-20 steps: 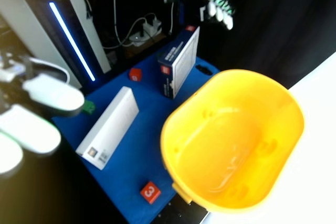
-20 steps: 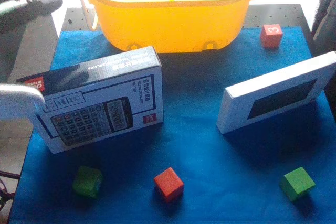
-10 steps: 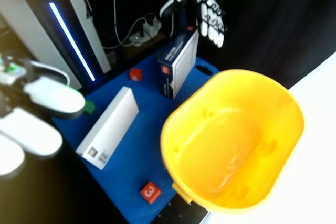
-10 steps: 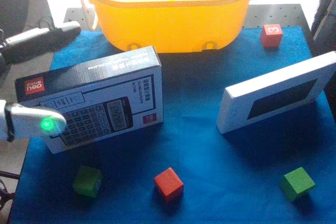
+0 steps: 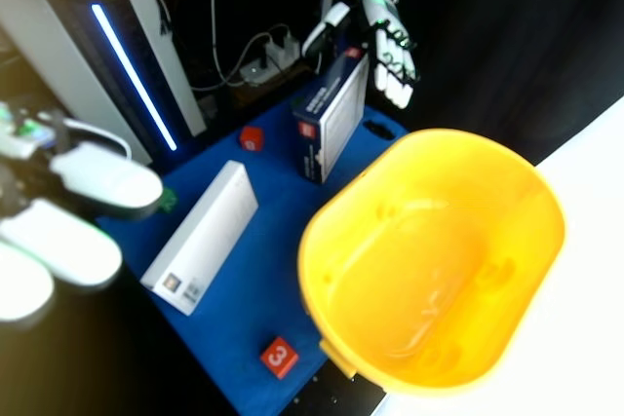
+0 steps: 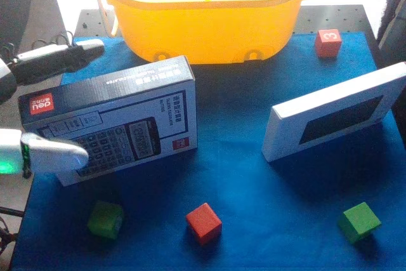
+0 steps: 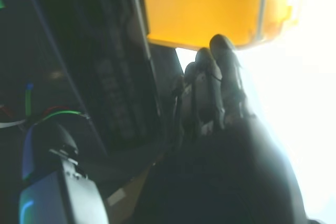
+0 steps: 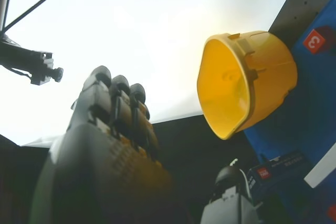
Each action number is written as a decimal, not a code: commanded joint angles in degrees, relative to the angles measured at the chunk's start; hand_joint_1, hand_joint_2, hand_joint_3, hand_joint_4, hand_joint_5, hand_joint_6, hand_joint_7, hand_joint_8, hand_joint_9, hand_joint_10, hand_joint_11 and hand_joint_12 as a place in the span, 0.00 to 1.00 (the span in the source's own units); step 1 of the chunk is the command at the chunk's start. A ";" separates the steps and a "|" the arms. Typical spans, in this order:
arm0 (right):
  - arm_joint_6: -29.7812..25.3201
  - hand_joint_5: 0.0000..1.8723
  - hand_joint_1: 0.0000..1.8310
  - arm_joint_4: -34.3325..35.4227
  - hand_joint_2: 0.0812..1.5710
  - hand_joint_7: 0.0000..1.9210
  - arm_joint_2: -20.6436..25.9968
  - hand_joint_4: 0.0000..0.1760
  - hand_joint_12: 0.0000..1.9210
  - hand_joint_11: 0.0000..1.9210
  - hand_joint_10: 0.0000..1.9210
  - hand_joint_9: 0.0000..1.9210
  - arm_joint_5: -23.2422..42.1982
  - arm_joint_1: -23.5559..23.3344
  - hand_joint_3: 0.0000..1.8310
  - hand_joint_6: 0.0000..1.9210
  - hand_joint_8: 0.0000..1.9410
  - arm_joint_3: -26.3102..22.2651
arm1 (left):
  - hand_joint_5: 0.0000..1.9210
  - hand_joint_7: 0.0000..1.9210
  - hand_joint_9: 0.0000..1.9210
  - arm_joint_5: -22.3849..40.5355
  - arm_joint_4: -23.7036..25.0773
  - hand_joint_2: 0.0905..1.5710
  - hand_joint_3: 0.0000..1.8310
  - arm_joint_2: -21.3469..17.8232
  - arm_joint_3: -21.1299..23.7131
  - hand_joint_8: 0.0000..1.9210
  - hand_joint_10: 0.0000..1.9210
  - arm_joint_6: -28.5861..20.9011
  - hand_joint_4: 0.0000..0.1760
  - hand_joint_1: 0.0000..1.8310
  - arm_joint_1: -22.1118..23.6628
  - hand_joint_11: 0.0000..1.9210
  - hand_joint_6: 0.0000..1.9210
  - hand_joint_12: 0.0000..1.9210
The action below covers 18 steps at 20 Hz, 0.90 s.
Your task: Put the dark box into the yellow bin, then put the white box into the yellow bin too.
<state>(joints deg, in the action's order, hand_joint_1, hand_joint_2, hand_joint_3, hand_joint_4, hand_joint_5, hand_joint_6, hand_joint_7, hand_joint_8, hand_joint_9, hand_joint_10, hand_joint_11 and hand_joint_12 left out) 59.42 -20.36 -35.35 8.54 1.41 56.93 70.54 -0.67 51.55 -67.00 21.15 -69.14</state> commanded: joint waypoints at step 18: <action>0.10 0.06 0.12 0.52 0.54 0.15 0.07 0.00 0.09 0.03 0.00 0.10 6.53 -0.69 0.01 0.00 0.00 0.11 | 0.42 0.53 0.57 13.52 -7.02 0.68 0.00 -0.07 -1.00 0.42 0.50 -0.55 0.00 0.76 -0.02 0.58 0.60 0.38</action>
<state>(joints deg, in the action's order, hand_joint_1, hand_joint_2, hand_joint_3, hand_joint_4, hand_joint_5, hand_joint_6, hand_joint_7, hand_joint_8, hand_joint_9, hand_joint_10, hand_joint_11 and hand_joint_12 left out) 59.42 -20.36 -35.31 8.56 1.43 56.93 75.26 -5.13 52.10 -67.90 21.23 -69.63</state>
